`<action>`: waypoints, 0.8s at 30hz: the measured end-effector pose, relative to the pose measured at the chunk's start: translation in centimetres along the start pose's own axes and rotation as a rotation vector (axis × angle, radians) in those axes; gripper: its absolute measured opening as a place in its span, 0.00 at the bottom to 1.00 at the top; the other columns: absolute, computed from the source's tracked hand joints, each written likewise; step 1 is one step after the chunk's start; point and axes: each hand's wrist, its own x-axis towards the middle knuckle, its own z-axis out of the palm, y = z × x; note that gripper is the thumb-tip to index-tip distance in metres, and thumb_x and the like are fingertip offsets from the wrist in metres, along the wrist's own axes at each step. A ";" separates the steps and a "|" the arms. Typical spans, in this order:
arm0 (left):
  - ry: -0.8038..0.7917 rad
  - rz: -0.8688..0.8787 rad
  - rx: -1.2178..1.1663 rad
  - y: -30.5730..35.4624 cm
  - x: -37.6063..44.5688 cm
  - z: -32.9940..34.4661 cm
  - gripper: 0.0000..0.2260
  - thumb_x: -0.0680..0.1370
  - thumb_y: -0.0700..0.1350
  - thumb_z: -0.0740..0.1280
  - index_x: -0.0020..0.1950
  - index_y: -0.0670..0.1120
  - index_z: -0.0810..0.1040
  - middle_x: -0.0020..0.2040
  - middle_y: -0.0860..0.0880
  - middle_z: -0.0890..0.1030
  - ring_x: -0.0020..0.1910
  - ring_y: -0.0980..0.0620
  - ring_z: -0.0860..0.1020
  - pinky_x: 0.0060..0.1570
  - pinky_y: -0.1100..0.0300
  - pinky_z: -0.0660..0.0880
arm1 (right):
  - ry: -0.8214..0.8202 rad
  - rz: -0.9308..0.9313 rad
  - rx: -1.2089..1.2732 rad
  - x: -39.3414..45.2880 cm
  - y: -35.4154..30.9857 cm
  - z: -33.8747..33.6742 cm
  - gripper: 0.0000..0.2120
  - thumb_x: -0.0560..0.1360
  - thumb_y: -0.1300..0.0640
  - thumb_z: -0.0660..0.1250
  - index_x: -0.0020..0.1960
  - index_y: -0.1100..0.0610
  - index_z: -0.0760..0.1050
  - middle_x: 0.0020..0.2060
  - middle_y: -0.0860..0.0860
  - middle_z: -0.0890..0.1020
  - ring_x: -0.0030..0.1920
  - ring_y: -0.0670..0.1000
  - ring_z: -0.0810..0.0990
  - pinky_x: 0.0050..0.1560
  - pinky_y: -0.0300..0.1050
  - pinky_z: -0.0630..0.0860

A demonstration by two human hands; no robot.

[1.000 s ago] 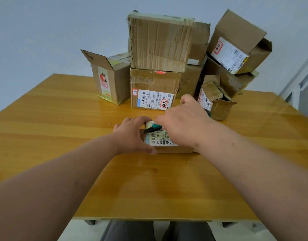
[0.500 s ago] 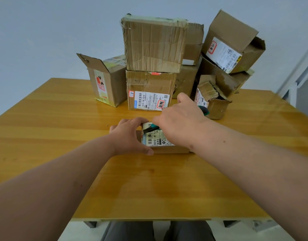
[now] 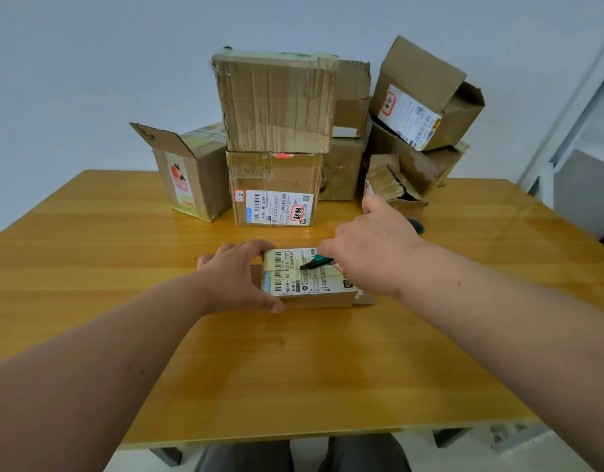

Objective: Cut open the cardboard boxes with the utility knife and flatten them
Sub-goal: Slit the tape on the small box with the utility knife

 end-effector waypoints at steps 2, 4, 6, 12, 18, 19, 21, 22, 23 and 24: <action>-0.001 0.003 0.019 0.1 0.0 -0.1 0.47 0.55 0.70 0.74 0.70 0.66 0.58 0.60 0.62 0.69 0.67 0.52 0.63 0.65 0.46 0.58 | -0.014 0.008 0.001 -0.4 0.7 0.3 0.10 0.80 0.57 0.58 0.53 0.45 0.74 0.35 0.44 0.74 0.33 0.45 0.68 0.50 0.51 0.55; 0.003 0.005 0.035 0.2 0.0 -0.1 0.47 0.56 0.70 0.75 0.71 0.66 0.58 0.62 0.61 0.70 0.67 0.52 0.63 0.65 0.47 0.58 | -0.034 0.019 0.000 -1.0 1.5 0.7 0.12 0.80 0.58 0.58 0.56 0.44 0.74 0.35 0.44 0.74 0.33 0.45 0.67 0.51 0.51 0.56; 0.004 0.002 0.045 0.4 0.0 -0.2 0.47 0.57 0.69 0.75 0.71 0.65 0.57 0.64 0.60 0.70 0.67 0.52 0.63 0.66 0.47 0.58 | -0.042 0.026 -0.002 -1.6 2.1 1.1 0.13 0.80 0.57 0.57 0.59 0.43 0.74 0.35 0.43 0.72 0.32 0.44 0.65 0.51 0.51 0.57; 0.003 -0.001 0.073 0.7 -0.2 -0.3 0.46 0.58 0.68 0.75 0.72 0.64 0.58 0.64 0.58 0.71 0.67 0.51 0.64 0.66 0.46 0.58 | -0.042 0.070 -0.002 -3.2 3.5 2.3 0.16 0.80 0.58 0.56 0.61 0.41 0.73 0.36 0.43 0.70 0.33 0.45 0.65 0.53 0.52 0.59; 0.001 -0.015 0.094 0.9 -0.2 -0.5 0.46 0.58 0.68 0.76 0.72 0.64 0.58 0.64 0.57 0.71 0.66 0.52 0.65 0.67 0.46 0.59 | -0.061 0.115 -0.070 -4.7 5.2 3.8 0.12 0.78 0.57 0.60 0.56 0.42 0.74 0.39 0.43 0.76 0.35 0.48 0.69 0.49 0.51 0.57; 0.001 -0.026 0.085 0.7 -0.2 -0.6 0.46 0.58 0.68 0.76 0.71 0.65 0.59 0.63 0.57 0.72 0.65 0.52 0.66 0.67 0.45 0.60 | -0.115 0.115 -0.124 -5.5 5.7 4.5 0.09 0.78 0.55 0.61 0.53 0.43 0.74 0.38 0.44 0.76 0.33 0.48 0.67 0.48 0.51 0.55; 0.000 -0.038 0.068 0.4 -0.3 -0.6 0.45 0.58 0.68 0.76 0.70 0.65 0.59 0.63 0.57 0.72 0.65 0.52 0.67 0.67 0.44 0.61 | -0.229 0.188 -0.103 -8.0 7.0 6.5 0.09 0.77 0.56 0.59 0.51 0.43 0.73 0.37 0.44 0.73 0.32 0.46 0.64 0.47 0.50 0.56; 0.002 -0.038 0.061 0.3 -0.3 -0.6 0.46 0.57 0.69 0.76 0.70 0.65 0.59 0.62 0.57 0.72 0.64 0.52 0.67 0.67 0.43 0.61 | -0.241 0.255 -0.047 -9.2 7.6 7.7 0.11 0.78 0.57 0.58 0.54 0.43 0.72 0.37 0.44 0.71 0.32 0.46 0.65 0.47 0.49 0.58; 0.000 -0.040 0.058 0.4 -0.2 -0.6 0.46 0.57 0.69 0.76 0.70 0.65 0.59 0.62 0.57 0.72 0.64 0.52 0.68 0.67 0.43 0.62 | -0.227 0.327 0.007 -10.2 8.0 8.6 0.13 0.78 0.58 0.57 0.57 0.42 0.70 0.38 0.44 0.71 0.34 0.47 0.67 0.47 0.49 0.60; -0.004 -0.041 0.062 0.5 -0.1 -0.6 0.46 0.57 0.69 0.76 0.70 0.64 0.60 0.62 0.57 0.72 0.64 0.52 0.68 0.66 0.43 0.62 | -0.210 0.390 0.062 -10.8 8.2 9.4 0.14 0.79 0.58 0.56 0.60 0.43 0.69 0.39 0.44 0.71 0.36 0.49 0.70 0.47 0.49 0.61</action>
